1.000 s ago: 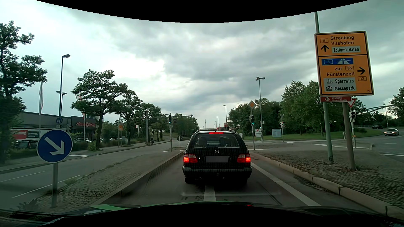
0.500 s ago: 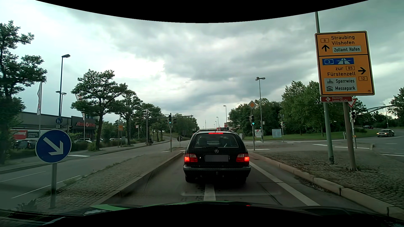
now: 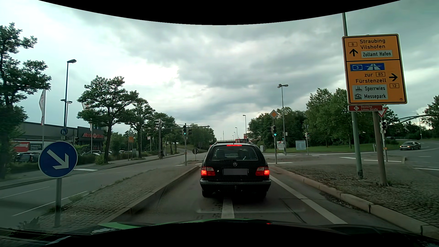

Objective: Follow the waypoints while adhering to traffic rules and regulations

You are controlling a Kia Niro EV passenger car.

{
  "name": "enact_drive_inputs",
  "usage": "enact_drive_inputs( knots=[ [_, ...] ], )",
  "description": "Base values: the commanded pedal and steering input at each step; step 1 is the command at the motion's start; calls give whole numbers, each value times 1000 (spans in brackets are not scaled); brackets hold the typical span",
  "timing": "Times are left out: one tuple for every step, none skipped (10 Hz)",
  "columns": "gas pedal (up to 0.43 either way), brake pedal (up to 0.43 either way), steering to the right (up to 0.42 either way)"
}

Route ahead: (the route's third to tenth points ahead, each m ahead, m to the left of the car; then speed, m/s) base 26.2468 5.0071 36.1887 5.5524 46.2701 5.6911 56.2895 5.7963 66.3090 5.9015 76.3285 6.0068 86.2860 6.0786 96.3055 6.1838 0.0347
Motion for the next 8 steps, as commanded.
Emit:
enact_drive_inputs(
  knots=[
    [0, 250, 3],
    [0, 250, 3],
    [0, 256, 3],
    [0, 256, 3],
    [0, 256, 3],
    [0, 256, 3],
    [0, 256, 3],
    [0, 256, 3]
  ],
)
